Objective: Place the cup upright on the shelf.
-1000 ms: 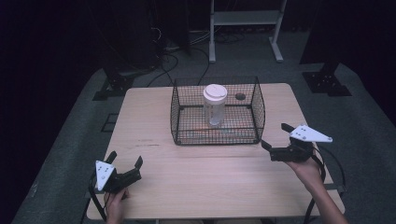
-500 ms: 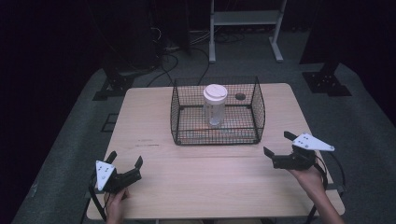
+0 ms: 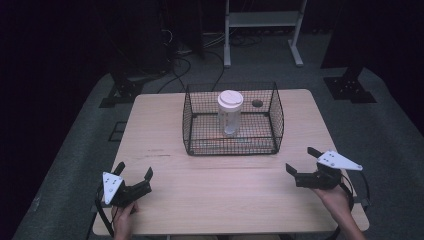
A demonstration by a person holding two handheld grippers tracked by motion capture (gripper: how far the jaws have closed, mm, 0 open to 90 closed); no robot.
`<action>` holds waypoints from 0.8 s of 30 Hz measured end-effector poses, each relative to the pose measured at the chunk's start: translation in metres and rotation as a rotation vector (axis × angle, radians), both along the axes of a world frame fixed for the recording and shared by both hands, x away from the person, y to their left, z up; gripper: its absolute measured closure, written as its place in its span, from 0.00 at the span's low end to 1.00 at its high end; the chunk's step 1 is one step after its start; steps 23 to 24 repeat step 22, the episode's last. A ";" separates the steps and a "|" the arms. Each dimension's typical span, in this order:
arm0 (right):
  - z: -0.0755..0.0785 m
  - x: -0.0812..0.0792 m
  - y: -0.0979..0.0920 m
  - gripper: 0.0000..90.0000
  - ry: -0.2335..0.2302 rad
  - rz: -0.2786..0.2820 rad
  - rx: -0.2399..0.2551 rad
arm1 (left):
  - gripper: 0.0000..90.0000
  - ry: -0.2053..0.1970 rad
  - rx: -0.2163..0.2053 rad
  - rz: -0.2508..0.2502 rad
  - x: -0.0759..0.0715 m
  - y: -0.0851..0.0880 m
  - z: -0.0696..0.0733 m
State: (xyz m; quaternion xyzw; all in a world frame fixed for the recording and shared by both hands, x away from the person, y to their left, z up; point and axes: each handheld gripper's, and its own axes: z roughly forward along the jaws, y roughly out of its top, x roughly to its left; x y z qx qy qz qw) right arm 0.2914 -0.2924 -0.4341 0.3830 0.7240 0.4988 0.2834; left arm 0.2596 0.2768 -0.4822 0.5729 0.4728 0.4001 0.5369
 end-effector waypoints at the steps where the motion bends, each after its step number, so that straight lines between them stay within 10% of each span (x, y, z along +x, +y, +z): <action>1: -0.001 -0.001 0.000 0.02 0.000 -0.002 0.000 | 0.00 0.000 0.000 0.000 0.000 0.000 0.000; 24: -0.029 -0.028 -0.004 0.02 0.008 -0.027 -0.002 | 0.00 -0.001 0.000 0.002 0.000 0.000 0.000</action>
